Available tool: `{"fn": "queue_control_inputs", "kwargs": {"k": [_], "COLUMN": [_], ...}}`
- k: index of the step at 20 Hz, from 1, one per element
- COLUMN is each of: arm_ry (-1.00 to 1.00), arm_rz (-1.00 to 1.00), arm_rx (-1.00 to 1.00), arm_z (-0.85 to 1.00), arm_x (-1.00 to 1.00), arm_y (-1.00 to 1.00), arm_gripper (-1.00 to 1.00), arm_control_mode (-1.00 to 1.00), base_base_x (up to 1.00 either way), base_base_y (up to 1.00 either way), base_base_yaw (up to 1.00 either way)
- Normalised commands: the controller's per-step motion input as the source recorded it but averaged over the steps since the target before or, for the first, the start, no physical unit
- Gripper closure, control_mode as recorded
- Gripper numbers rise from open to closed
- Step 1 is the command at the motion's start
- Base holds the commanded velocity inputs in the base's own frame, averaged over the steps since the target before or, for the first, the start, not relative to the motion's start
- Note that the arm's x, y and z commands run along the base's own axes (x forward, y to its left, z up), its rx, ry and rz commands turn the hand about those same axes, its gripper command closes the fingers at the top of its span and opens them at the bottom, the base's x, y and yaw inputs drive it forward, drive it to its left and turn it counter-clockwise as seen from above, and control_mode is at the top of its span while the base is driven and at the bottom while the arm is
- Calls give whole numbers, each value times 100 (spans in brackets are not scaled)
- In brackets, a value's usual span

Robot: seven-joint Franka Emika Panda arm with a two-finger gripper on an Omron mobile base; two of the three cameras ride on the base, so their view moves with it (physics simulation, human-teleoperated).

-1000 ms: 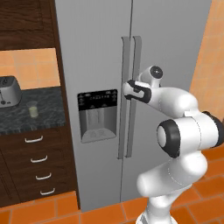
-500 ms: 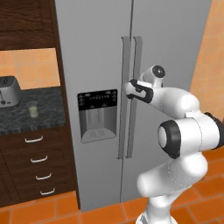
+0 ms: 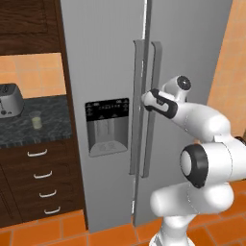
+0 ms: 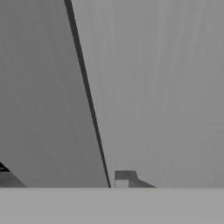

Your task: Grab a lemon wedge from the fridge and one ice cube from the ice bowl, and put them in the glass of lemonade.

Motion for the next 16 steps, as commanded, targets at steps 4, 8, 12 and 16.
{"fn": "queue_control_inputs", "kwargs": {"k": [4,8,12,16], "arm_ry": [-2,0,0,0], "arm_rz": [0,0,0,0], "arm_rx": [7,5,6,5], "arm_z": [3,12,12,17], "arm_x": [-56,-60,-65,-61], "arm_y": [-78,-83,-86,-86], "arm_gripper": [100,100,100,100], "arm_control_mode": [-100,-100,-100,-100], "base_base_x": [0,0,0,0], "base_base_y": [0,0,0,0], "base_base_yaw": [0,0,0,0]}}
